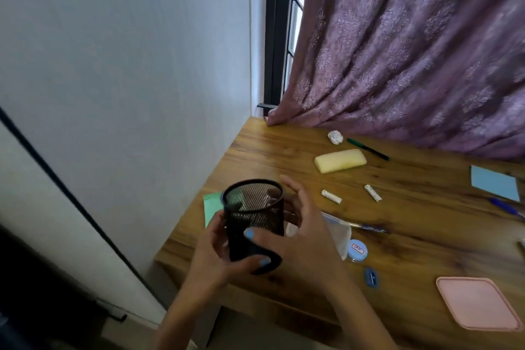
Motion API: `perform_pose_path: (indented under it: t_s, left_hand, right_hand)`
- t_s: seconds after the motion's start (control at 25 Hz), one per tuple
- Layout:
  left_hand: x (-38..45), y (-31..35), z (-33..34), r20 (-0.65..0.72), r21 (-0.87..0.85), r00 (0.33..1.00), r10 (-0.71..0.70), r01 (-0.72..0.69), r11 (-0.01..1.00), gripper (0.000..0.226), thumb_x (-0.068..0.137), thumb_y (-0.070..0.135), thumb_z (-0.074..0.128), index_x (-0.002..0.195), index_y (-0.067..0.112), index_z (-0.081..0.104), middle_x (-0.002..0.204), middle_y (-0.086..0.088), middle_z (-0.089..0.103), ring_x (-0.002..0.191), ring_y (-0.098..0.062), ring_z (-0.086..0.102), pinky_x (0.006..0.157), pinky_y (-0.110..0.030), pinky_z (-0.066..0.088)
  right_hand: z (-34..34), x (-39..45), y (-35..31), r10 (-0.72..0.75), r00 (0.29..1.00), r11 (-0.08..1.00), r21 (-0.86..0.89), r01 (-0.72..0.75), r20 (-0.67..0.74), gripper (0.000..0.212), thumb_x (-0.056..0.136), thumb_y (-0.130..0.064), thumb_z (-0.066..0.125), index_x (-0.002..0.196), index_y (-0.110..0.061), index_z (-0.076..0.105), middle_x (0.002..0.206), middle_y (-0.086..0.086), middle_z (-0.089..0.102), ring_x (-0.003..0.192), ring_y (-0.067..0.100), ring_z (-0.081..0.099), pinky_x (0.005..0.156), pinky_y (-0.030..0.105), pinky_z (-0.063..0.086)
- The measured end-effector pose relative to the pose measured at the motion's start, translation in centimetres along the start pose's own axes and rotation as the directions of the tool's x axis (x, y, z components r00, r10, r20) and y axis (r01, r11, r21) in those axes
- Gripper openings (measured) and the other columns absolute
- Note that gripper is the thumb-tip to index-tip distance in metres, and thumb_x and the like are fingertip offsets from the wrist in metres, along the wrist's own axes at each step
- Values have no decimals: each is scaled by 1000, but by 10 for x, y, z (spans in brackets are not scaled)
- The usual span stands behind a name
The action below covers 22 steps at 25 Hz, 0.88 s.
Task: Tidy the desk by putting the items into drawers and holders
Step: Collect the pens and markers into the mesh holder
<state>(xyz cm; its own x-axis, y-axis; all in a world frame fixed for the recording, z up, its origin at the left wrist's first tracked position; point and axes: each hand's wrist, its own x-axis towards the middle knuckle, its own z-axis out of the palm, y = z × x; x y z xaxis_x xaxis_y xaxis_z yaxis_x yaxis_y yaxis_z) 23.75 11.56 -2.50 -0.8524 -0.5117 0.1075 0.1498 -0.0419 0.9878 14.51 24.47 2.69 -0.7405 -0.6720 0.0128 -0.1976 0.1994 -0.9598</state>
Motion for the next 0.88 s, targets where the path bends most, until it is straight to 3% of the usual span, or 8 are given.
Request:
perform_pose_path:
  t_s: [0.2, 0.4, 0.48, 0.56, 0.6, 0.64, 0.72, 0.88]
  left_hand:
    - [-7, -14, 10, 104, 136, 994, 23, -37, 990, 86, 38, 28, 89, 117, 13, 57, 110, -2, 70, 103, -16, 66, 84, -34, 57]
    - [-31, -9, 42, 283, 137, 955, -84, 46, 989, 77, 30, 22, 85, 102, 23, 58, 96, 23, 71, 90, 6, 66, 68, -6, 49]
    - [-38, -19, 62, 400, 200, 885, -236, 167, 965, 56, 46, 30, 78, 99, 18, 66, 92, 12, 74, 87, -11, 67, 60, -20, 52]
    - [-36, -22, 82, 379, 139, 802, -462, 444, 885, 47, 60, 31, 67, 98, 5, 72, 94, -13, 71, 80, -33, 64, 55, -31, 50]
    - [-37, -28, 95, 430, 148, 777, -461, 443, 884, 46, 61, 30, 67, 101, 7, 70, 98, -14, 70, 83, -34, 65, 57, -32, 51]
    - [-44, -35, 105, 502, 219, 777, -379, 310, 925, 47, 58, 27, 73, 104, 19, 68, 103, -5, 70, 92, -26, 66, 63, -31, 53]
    - [-44, -50, 123, 391, 284, 881, -265, 158, 946, 67, 47, 26, 83, 105, 45, 54, 105, 16, 66, 102, -3, 62, 78, -16, 51]
    - [-38, -67, 153, 466, 376, 872, -150, -42, 926, 69, 51, 43, 82, 110, 49, 47, 113, 20, 59, 108, 1, 56, 90, -16, 48]
  right_hand:
    - [-11, -22, 6, -52, 999, 996, -78, 52, 8, 92, 52, -45, 83, 132, -44, 39, 130, -25, 52, 124, -4, 46, 107, 31, 42]
    - [-42, -66, 27, 23, 998, 994, -106, -29, -53, 90, 45, -35, 91, 121, -50, 46, 123, -19, 60, 119, 0, 54, 103, 26, 43]
    - [-60, -82, 32, 93, 995, 991, -93, -96, -42, 86, 44, -26, 94, 117, -43, 52, 117, -16, 65, 114, 0, 58, 98, 21, 45]
    - [-78, -96, 37, 162, 986, 980, -110, -166, -43, 87, 42, -24, 96, 117, -34, 53, 116, -15, 66, 111, 0, 60, 97, 23, 47]
    - [-87, -101, 40, 195, 979, 973, -111, -202, -65, 88, 41, -23, 96, 118, -32, 53, 116, -14, 66, 110, 1, 60, 97, 25, 48]
    - [-96, -106, 44, 226, 970, 967, -103, -235, -92, 89, 40, -20, 96, 118, -31, 53, 117, -14, 66, 109, 2, 61, 95, 26, 49]
    - [-111, -113, 51, 271, 955, 957, -75, -281, -123, 87, 42, -14, 95, 118, -30, 54, 117, -13, 66, 108, 3, 62, 92, 27, 52]
    - [-154, -120, 70, 372, 928, 928, 7, -372, -32, 77, 56, 7, 85, 119, -25, 55, 115, -10, 67, 107, 7, 64, 87, 24, 53]
